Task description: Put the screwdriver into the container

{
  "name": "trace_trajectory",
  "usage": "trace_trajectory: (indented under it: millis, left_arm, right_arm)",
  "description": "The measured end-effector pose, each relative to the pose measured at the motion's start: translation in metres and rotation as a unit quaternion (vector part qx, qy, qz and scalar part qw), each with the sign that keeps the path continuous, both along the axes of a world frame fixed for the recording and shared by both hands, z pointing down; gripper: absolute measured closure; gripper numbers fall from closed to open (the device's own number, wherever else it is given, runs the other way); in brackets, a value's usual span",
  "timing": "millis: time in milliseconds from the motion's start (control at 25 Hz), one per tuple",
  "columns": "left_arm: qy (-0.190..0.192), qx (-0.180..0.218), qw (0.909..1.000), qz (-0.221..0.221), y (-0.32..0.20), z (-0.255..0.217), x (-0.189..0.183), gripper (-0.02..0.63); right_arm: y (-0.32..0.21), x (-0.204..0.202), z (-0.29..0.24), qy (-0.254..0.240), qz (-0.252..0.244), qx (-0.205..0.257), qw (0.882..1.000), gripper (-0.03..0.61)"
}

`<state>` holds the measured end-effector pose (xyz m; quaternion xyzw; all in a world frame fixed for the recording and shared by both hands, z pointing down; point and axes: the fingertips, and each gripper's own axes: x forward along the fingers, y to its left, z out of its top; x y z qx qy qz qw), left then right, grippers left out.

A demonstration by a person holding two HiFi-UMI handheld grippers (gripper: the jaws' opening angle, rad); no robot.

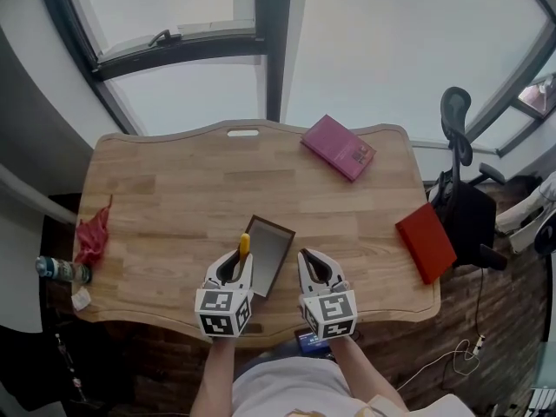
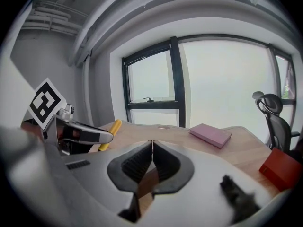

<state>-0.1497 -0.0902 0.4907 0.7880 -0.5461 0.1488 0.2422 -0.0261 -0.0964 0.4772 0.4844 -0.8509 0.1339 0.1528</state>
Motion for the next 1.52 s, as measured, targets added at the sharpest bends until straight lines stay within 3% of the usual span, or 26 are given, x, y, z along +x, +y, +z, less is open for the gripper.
trace_trajectory:
  millis: [1520]
  left_arm:
    - [0.001,-0.132,0.9902,0.045,-0.033,0.082,0.03,0.534]
  right_arm:
    - [-0.032,0.012,0.063,-0.004,0.003,-0.077,0.997,0.546]
